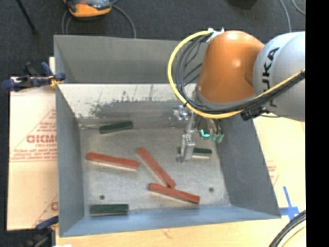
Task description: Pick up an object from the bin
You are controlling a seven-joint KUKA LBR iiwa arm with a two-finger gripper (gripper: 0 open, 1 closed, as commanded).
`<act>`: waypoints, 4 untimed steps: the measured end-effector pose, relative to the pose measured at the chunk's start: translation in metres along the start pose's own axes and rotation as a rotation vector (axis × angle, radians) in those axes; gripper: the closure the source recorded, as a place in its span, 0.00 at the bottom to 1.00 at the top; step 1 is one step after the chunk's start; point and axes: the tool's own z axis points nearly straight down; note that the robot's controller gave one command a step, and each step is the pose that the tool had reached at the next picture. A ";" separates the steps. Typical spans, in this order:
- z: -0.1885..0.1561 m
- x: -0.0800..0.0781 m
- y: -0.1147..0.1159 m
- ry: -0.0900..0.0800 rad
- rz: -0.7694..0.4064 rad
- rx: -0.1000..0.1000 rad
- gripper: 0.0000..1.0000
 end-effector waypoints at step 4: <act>0.082 -0.020 -0.064 -0.008 0.213 -0.001 0.00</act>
Offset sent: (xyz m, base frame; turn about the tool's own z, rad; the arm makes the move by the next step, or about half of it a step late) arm 0.0497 -0.1209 -0.1607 0.1123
